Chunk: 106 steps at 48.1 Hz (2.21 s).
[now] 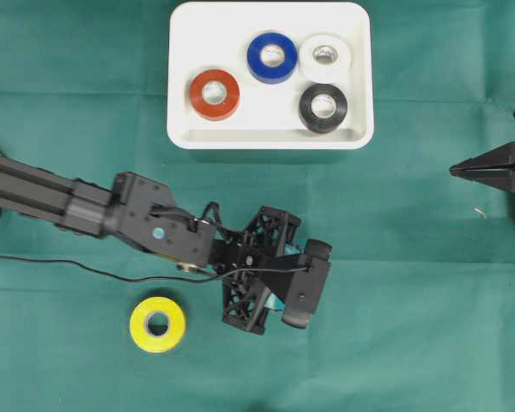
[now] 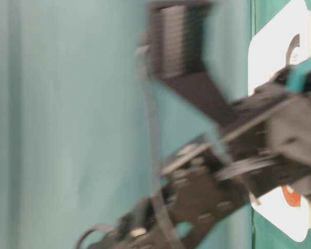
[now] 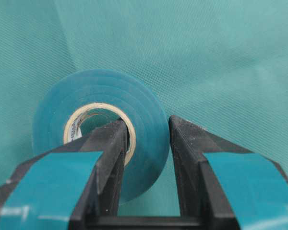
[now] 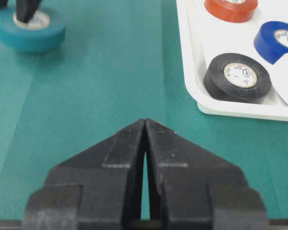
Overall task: Put the tape into the white case with the left arm.
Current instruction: 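Lift the teal roll and carry it into the white case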
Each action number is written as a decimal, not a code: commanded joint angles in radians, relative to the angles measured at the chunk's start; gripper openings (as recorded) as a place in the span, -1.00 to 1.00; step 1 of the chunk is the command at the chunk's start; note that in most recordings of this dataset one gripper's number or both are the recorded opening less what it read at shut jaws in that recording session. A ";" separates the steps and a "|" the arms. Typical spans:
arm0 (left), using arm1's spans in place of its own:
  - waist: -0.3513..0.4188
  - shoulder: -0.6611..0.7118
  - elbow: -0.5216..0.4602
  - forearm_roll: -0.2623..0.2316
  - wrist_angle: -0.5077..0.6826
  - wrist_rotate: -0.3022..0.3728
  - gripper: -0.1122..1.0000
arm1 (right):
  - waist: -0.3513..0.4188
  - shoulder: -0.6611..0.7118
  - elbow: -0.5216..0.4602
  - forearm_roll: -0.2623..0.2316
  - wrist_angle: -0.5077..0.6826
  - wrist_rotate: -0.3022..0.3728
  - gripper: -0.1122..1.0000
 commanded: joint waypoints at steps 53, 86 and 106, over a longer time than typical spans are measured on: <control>0.284 -0.221 0.138 0.005 0.031 0.153 -0.34 | -0.002 0.006 -0.011 -0.002 -0.009 0.000 -0.97; 0.423 -0.206 0.135 0.005 0.026 0.187 -0.34 | -0.002 0.006 -0.011 -0.002 -0.009 0.000 -0.97; 0.423 -0.202 0.140 0.002 0.025 0.195 -0.33 | -0.002 0.008 -0.011 -0.002 -0.011 0.000 -0.97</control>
